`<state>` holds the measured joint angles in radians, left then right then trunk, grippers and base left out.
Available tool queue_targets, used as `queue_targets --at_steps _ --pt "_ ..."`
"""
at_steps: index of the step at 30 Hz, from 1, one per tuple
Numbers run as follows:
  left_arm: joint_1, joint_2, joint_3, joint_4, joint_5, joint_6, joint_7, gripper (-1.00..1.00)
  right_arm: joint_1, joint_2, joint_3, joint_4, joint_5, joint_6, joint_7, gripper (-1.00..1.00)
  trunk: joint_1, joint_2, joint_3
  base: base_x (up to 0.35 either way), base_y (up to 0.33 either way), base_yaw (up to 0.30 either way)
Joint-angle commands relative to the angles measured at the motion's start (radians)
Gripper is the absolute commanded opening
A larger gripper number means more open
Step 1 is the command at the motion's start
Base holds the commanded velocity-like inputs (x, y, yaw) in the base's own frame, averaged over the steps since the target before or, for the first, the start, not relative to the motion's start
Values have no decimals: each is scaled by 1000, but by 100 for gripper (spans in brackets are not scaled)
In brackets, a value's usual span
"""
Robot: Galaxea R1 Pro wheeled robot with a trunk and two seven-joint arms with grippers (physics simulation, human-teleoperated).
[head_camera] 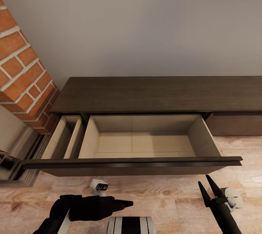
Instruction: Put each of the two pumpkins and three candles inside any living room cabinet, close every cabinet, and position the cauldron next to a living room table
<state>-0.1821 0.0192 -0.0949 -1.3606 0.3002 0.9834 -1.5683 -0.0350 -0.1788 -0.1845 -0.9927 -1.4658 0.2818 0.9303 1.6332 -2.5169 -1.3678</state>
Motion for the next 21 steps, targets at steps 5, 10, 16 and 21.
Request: queue_targets --at_steps 5,10,16,21 --pt "0 2 -2 0 2 11 -2 100 0 -1 0 0 -10 11 1 100 0 0 -1 -36 0 0" --pt "0 -1 0 2 2 11 -2 100 0 -2 1 0 -10 11 -1 100 0 0 -1 -42 0 0" --pt "1 -11 2 8 1 11 -2 100 0 -1 1 0 -9 11 -1 100 0 0 -1 -3 0 0" --pt "1 -13 4 6 -1 11 -2 100 0 -6 1 0 10 11 -1 100 0 0 -1 0 0 0"
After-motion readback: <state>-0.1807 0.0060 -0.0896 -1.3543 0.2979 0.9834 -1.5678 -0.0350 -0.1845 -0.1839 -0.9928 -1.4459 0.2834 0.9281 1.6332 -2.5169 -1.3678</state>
